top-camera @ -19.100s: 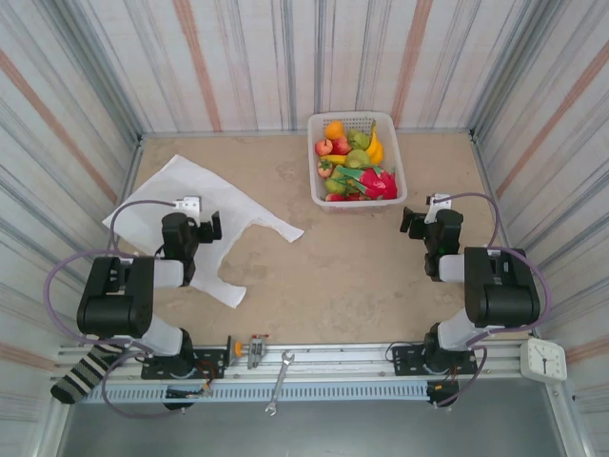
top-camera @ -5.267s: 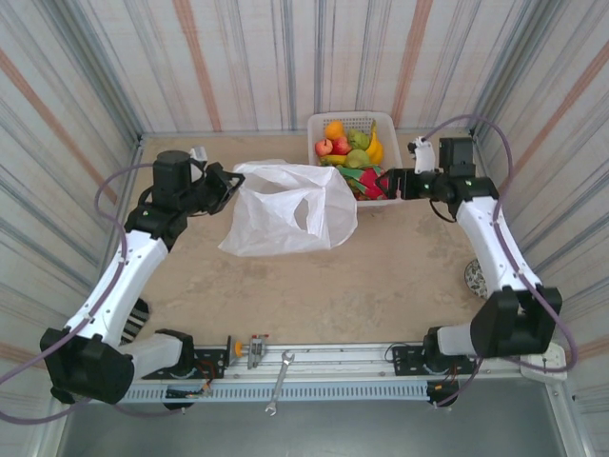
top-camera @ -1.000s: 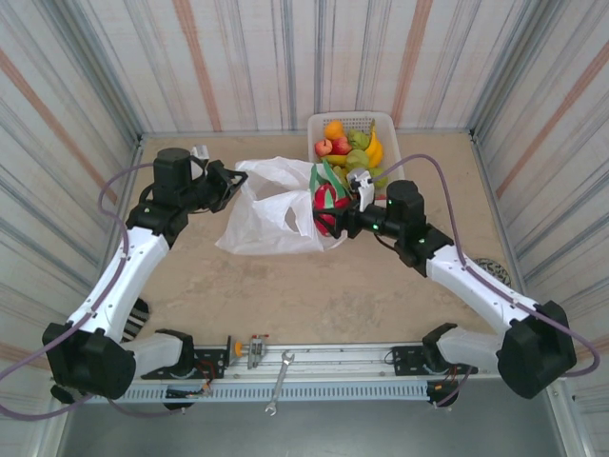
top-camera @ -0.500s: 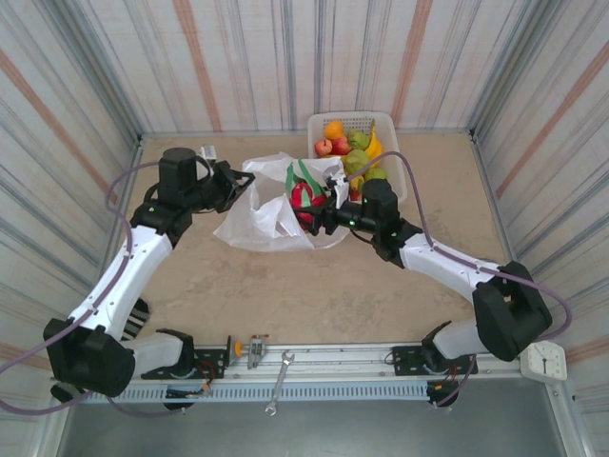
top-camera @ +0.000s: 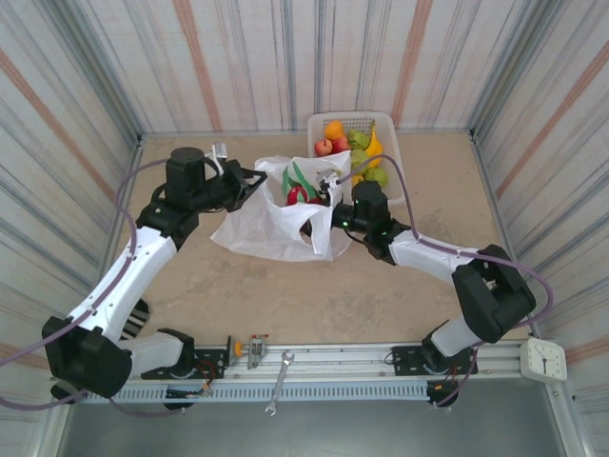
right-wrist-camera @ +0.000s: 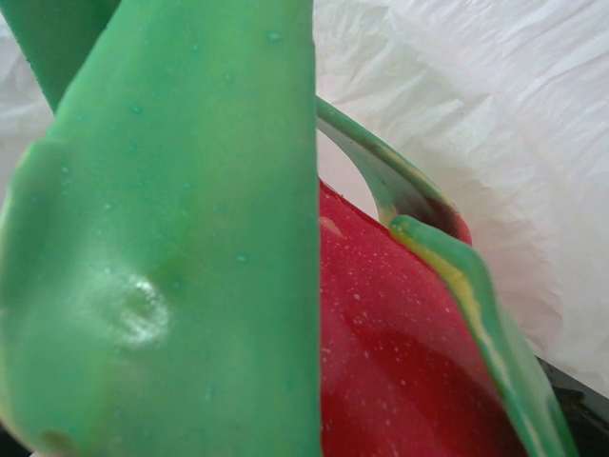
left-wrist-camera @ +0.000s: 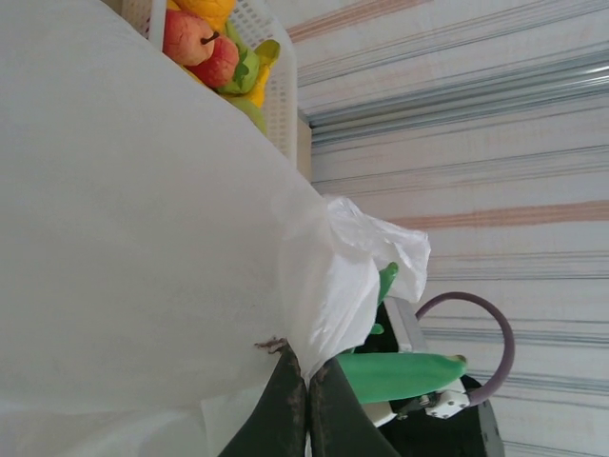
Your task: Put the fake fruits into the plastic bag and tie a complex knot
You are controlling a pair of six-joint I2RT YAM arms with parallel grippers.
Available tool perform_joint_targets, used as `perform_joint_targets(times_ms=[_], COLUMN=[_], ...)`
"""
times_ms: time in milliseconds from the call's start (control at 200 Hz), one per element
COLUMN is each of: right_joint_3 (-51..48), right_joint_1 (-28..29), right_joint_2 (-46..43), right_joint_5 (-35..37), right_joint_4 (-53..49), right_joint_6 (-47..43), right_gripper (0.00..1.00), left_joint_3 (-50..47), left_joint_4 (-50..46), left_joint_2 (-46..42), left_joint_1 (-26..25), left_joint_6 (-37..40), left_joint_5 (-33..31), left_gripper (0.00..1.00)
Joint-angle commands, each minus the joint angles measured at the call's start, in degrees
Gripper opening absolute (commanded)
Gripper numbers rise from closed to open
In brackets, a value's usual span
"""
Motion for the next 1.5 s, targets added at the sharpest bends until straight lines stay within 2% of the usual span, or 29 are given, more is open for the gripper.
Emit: perform_joint_targets(times_ms=[0,230,386,731,902,1237,1493], right_joint_3=[-0.2,-0.2,0.3,2.1,3.3,3.9,3.4], right_joint_1=[0.6,0.8,0.9,0.9,0.9,0.8,0.5], right_joint_2=[0.3,1.2,1.5,0.6,-0.2,-1.1,-2.8], right_joint_5=[-1.9,-2.2,-1.6,0.5,1.2,1.5,3.9], right_joint_4=[4.6,4.7,3.3,-6.1,-10.6,-11.5,-14.4], right_joint_6=[-1.4,-0.6,-0.6,-3.9,-5.6,-5.2,-5.9], right_gripper=[0.53,0.57,0.64,1.0,0.99,0.99,0.99], left_joint_3=[-0.5,-1.5,-2.7,-3.3,-3.5,-4.2,-3.7], left_joint_4=[4.6,6.5,6.9,6.6,5.9,5.7,4.8], left_joint_2=[0.1,1.4,1.2,0.4,-0.3,-0.4,-0.2], left_joint_1=[-0.6,-1.9,-1.9,-1.7,-1.5,-1.4,-0.7], left_joint_6=[-4.1,-5.7,-6.1,-6.1,-5.8,-5.2,-1.1], left_joint_5=[-1.5,-1.5,-2.0,-3.4,-3.8,-3.3,-0.4], left_gripper=[0.0,0.0,0.0,0.0,0.0,0.0,0.0])
